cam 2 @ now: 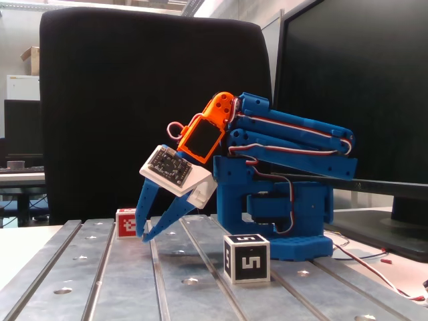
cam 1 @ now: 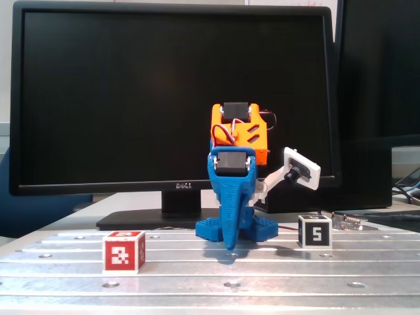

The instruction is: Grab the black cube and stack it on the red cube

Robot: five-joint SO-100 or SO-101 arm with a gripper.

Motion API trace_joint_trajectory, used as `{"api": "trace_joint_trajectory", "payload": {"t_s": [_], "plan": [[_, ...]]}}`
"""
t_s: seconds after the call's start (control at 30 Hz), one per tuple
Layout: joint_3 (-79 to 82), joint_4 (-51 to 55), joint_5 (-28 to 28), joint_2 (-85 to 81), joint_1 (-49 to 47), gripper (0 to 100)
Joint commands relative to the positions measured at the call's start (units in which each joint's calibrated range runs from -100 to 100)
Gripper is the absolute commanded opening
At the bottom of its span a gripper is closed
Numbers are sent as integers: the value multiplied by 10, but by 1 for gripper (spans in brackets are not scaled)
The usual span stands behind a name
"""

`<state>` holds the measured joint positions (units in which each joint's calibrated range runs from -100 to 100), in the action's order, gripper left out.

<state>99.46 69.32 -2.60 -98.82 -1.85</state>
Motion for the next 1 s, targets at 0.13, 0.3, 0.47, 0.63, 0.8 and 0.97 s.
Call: {"api": "trace_joint_trajectory", "payload": {"t_s": [0.13,0.3,0.47,0.63,0.8,0.97], "plan": [[-1,-5,-1,-3,3,1],[-1,-12,-1,-4,-1,1],[-2,-29,2,1,-2,1],[-10,-31,3,2,-3,1],[-30,-33,3,4,-3,1],[-73,-26,10,34,-3,1]]}}
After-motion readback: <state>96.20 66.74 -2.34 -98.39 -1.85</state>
